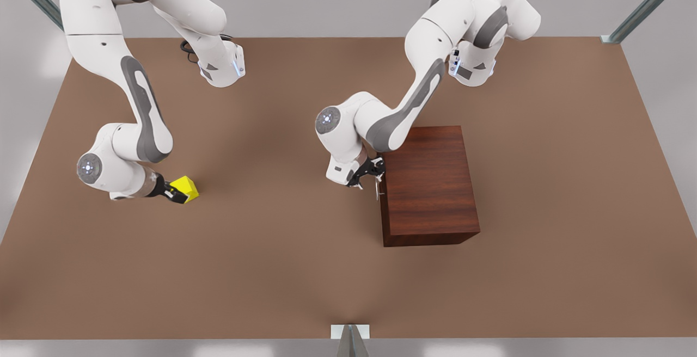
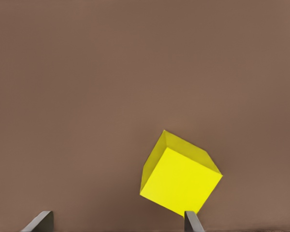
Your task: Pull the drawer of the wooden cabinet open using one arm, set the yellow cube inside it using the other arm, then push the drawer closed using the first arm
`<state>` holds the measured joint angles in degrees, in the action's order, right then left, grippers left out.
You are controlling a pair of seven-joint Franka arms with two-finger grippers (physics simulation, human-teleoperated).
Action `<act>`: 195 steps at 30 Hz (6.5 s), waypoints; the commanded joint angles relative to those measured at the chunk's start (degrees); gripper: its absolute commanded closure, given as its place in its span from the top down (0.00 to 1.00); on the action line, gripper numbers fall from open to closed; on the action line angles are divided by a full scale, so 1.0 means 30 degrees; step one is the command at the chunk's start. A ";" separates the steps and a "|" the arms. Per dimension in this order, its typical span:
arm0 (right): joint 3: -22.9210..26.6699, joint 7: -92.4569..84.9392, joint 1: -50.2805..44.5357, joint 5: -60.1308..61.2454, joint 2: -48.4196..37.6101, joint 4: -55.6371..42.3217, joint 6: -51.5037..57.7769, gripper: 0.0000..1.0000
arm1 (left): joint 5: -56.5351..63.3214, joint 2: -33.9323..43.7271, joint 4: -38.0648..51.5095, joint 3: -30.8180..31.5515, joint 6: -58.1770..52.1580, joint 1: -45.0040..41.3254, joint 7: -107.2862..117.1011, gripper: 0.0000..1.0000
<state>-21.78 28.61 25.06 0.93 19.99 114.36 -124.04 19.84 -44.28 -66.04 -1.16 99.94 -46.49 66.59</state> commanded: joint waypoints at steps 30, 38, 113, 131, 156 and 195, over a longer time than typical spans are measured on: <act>-0.0885 1.0973 0.2778 -0.0338 0.0573 0.4038 -0.6702 0.98 | 0.0211 -0.1001 0.0041 0.0123 0.1081 -0.0471 0.0743 0.64; -0.0885 1.1177 0.2779 -0.2125 0.1774 0.3921 -0.6731 0.93 | 0.0211 -0.1001 0.0070 0.0094 0.2516 -0.0559 0.1036 0.65; -0.2203 3.6374 -1.7436 -0.4821 0.9157 -1.8813 0.3963 1.00 | -0.9222 0.3393 0.4846 0.1266 -0.5248 1.0252 1.0089 0.21; -0.0573 -0.7512 -0.5887 -0.4417 0.0371 -1.5737 1.2312 1.00 | -0.3363 -0.1557 0.2766 0.5426 0.9284 0.3279 2.3301 0.21; 0.6088 -0.9682 -0.9175 -0.0162 -0.1595 -1.1958 1.0496 1.00 | -0.2953 -0.1236 0.0802 0.4664 0.4098 0.3982 1.8321 0.21; 0.5971 -1.0268 -0.8999 -0.1129 -0.1332 -1.2778 1.0408 1.00 | -0.3158 0.0434 -0.2186 0.4986 0.3249 0.5769 1.4630 0.21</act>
<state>-3.86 0.51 -2.00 -2.55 16.06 76.05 -92.82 10.40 -43.13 -72.62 13.79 109.88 -29.21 114.08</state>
